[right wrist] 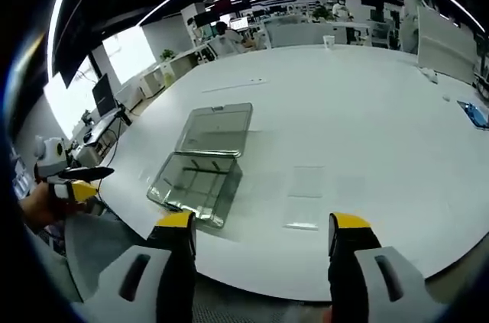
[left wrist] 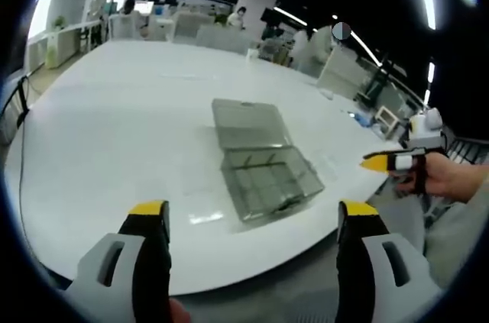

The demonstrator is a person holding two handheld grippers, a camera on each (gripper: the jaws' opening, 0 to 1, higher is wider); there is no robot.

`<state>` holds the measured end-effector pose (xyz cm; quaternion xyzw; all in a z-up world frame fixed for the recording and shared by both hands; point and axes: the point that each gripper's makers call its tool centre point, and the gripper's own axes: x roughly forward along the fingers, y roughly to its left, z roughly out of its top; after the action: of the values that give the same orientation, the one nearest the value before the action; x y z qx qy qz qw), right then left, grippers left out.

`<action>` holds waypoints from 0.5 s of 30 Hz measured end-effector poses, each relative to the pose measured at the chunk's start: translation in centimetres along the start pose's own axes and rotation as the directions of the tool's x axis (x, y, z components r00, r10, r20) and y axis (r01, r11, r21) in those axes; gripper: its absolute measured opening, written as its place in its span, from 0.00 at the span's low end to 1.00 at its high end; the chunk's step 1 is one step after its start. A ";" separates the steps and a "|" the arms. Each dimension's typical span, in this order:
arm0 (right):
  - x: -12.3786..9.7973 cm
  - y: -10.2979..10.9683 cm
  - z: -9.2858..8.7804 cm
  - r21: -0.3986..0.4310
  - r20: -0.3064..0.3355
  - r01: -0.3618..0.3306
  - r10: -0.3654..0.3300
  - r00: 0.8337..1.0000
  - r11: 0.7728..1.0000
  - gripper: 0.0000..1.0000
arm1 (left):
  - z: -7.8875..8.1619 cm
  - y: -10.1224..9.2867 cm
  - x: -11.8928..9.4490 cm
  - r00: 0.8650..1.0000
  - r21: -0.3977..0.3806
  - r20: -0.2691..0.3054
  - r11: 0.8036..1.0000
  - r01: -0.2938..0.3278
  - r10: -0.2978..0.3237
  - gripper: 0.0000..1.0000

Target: Insert the divider into the dual guide fixture by aligning both edges with the guide slots and pushing it downward to the bottom, including one-sided entry, uneven engagement, binding, and posture correction.

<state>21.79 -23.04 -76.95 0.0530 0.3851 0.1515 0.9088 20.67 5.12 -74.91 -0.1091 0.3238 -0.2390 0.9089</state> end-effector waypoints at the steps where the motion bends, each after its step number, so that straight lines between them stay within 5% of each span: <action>1: 0.1 -0.1 0.0 -0.001 -0.005 0.000 0.000 1.000 1.000 0.67 | 0.0 0.0 0.0 1.000 0.002 0.000 1.000 0.001 -0.001 0.88; 15: 2.1 -1.1 -0.1 -0.024 -0.061 0.002 -0.003 0.998 1.000 0.62 | -0.1 0.0 0.1 1.000 -0.003 -0.015 1.000 0.005 -0.005 0.88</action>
<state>23.37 -23.43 -78.69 0.0371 0.4111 0.1563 0.8973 20.68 5.10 -75.03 -0.1094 0.3304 -0.2416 0.9058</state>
